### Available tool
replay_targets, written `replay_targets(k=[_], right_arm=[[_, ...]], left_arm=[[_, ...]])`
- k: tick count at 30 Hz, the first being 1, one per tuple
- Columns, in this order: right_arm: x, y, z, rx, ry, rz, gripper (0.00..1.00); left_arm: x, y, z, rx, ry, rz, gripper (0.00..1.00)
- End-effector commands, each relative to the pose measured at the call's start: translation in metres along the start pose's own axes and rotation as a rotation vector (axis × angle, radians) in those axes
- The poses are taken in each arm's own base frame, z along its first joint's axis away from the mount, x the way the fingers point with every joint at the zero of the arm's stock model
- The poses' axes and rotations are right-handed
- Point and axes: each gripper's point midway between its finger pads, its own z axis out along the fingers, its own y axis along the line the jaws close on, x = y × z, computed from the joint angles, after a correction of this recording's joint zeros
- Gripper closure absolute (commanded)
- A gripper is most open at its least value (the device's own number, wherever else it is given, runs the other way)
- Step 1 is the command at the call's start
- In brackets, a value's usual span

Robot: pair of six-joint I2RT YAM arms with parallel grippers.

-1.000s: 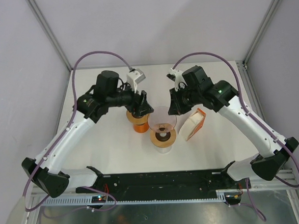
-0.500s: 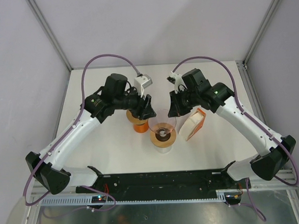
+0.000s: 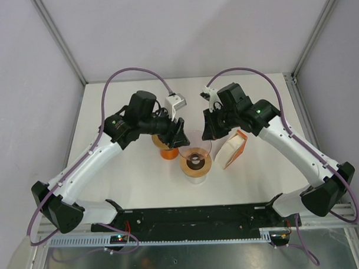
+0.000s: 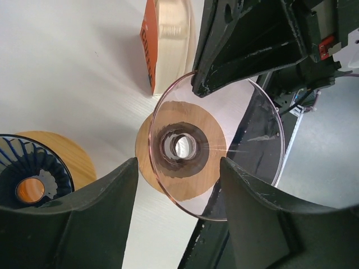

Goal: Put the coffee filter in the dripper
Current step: Place the coffee dripper in the dripper holder.

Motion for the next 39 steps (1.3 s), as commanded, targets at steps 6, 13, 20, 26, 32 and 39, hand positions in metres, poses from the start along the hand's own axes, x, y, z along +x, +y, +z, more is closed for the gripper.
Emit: replay_targets(k=[6,13,20,26,32,39], right_arm=[[-0.017,0.014,-0.016,0.025,-0.108,-0.011,1.0],[-0.016,0.01,-0.013,0.044,-0.112,-0.01,1.0],[-0.013,0.01,-0.019,0.036,-0.095,-0.011,1.0],[-0.006,0.016,-0.015,-0.004,-0.076,0.0,1.0],[-0.007,0.019,-0.02,-0.011,-0.085,0.006,1.0],[-0.003,0.02,-0.019,-0.012,-0.071,0.008,1.0]], left_arm=[[-0.012,-0.003,0.001,-0.078,-0.005,0.137,0.35],[-0.007,0.005,0.004,-0.123,0.018,0.158,0.36],[-0.012,0.006,0.004,-0.131,0.011,0.163,0.45],[0.001,0.008,0.011,-0.123,0.047,0.152,0.58],[-0.003,-0.001,0.01,-0.086,0.037,0.142,0.83],[-0.004,-0.01,0.011,-0.037,0.04,0.125,0.99]])
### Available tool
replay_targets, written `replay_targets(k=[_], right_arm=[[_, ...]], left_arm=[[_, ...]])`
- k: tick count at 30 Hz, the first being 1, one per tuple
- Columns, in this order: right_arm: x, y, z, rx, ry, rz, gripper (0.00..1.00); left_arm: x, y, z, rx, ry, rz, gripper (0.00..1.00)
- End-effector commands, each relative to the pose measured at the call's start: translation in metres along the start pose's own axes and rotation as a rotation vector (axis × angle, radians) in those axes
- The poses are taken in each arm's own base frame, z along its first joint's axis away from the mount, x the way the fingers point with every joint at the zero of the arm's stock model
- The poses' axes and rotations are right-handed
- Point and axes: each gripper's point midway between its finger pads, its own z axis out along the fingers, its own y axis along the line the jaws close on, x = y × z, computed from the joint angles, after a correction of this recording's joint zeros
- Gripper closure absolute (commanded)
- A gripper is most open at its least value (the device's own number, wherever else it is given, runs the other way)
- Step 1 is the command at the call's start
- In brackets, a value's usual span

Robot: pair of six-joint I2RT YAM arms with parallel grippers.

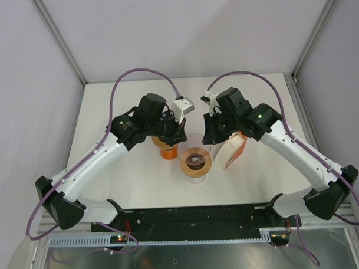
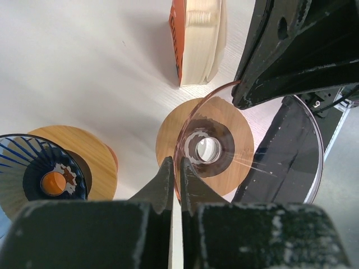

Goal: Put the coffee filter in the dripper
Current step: Place the coffee dripper in the dripper holder.

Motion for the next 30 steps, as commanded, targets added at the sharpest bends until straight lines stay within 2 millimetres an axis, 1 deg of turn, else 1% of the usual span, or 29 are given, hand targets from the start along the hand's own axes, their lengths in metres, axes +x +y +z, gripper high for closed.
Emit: replay_targets(k=[1,6,11,13,18,21,24,30], right_arm=[[-0.014,0.013,-0.014,-0.049,-0.075,-0.019,1.0],[-0.012,0.007,-0.012,-0.032,-0.067,-0.014,1.0],[-0.02,0.015,-0.022,-0.053,-0.092,-0.022,1.0],[-0.02,0.016,-0.024,-0.052,-0.09,-0.022,1.0],[-0.016,0.014,-0.027,-0.04,-0.079,-0.016,1.0],[-0.017,0.015,-0.029,-0.042,-0.087,-0.017,1.0],[-0.016,0.015,-0.025,-0.046,-0.074,-0.014,1.0],[-0.013,0.014,-0.022,-0.047,-0.057,-0.012,1.0]], left_arm=[[-0.012,-0.017,-0.004,0.082,-0.027,0.03,1.0],[-0.011,-0.018,-0.003,0.087,-0.023,0.029,1.0],[-0.021,-0.023,-0.006,0.11,-0.042,0.025,1.0],[-0.023,-0.026,-0.006,0.124,-0.042,0.02,1.0],[-0.019,-0.032,-0.003,0.163,-0.027,0.002,1.0],[-0.019,-0.034,-0.003,0.177,-0.023,-0.002,1.0],[-0.019,-0.036,-0.004,0.184,-0.023,-0.003,1.0],[-0.01,-0.036,-0.003,0.186,-0.001,-0.006,1.0]])
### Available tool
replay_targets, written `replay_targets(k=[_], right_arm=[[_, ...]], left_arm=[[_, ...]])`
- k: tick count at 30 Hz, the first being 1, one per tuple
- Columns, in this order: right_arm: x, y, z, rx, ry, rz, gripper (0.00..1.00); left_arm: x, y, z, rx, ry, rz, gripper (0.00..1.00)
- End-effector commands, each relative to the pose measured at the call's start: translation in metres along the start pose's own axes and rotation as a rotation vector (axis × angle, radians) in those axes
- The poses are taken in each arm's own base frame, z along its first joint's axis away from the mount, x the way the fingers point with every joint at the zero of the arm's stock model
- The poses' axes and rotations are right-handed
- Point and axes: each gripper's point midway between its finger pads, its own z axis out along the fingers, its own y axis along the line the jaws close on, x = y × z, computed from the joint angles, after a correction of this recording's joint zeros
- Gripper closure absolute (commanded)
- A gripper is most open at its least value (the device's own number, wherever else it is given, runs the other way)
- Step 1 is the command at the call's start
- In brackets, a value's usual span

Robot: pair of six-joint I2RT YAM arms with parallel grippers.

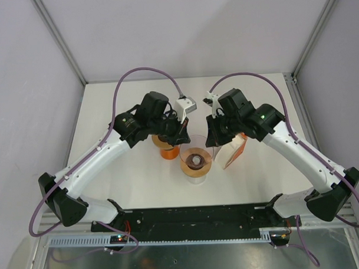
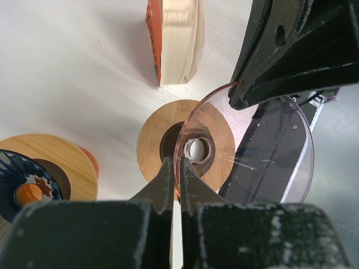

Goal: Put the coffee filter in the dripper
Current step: Place the coffee dripper in the dripper holder.

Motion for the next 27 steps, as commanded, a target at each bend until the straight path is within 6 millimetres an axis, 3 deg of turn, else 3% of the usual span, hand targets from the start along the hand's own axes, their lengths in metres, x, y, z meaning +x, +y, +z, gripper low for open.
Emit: replay_targets(k=[1,8,14,27], right_arm=[[-0.024,0.016,-0.013,-0.06,-0.095,-0.035,1.0],[-0.032,0.017,-0.004,-0.084,-0.092,-0.041,1.0],[-0.04,0.023,-0.008,-0.093,-0.108,-0.058,1.0],[-0.031,0.013,-0.004,-0.056,-0.075,-0.052,1.0]], left_arm=[[-0.006,-0.022,-0.006,0.101,-0.015,0.037,1.0],[-0.015,-0.017,-0.013,0.051,-0.041,0.058,1.0],[-0.027,-0.018,-0.021,0.041,-0.069,0.076,1.0],[-0.007,-0.015,-0.007,0.06,-0.01,0.055,1.0]])
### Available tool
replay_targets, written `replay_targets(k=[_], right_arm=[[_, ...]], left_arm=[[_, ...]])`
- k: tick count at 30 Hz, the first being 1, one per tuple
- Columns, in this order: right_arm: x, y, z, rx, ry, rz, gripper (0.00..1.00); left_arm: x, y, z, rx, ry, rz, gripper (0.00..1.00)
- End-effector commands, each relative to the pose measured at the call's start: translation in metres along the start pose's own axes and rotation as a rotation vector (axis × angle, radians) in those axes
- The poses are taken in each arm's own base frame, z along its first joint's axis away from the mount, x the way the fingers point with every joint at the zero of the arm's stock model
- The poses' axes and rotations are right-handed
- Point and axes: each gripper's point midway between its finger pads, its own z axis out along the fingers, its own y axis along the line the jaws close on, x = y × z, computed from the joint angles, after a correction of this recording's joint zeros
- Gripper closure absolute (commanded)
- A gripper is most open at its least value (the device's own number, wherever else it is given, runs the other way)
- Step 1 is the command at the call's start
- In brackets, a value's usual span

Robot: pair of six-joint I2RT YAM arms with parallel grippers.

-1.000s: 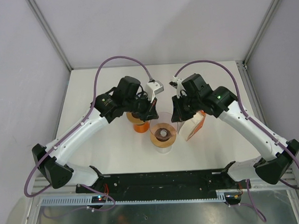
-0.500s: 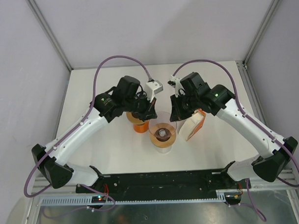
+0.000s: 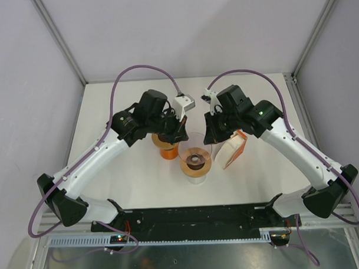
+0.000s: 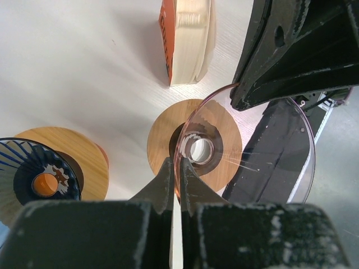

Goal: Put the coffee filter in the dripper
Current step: Place the coffee dripper in the dripper holder.

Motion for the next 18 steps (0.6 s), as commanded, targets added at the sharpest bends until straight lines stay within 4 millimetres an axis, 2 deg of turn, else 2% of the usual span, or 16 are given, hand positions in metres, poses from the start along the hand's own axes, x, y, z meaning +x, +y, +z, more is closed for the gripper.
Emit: replay_targets(k=[1,8,18], right_arm=[[-0.02,0.007,-0.004,-0.029,-0.07,-0.035,1.0],[-0.013,-0.002,-0.001,0.003,-0.053,-0.026,1.0],[-0.011,-0.005,0.005,-0.015,-0.033,-0.014,1.0]], left_arm=[[-0.001,-0.022,0.0,0.111,-0.01,0.052,1.0],[0.009,-0.022,0.009,0.134,0.021,0.034,1.0],[0.012,-0.02,0.009,0.122,0.019,0.041,1.0]])
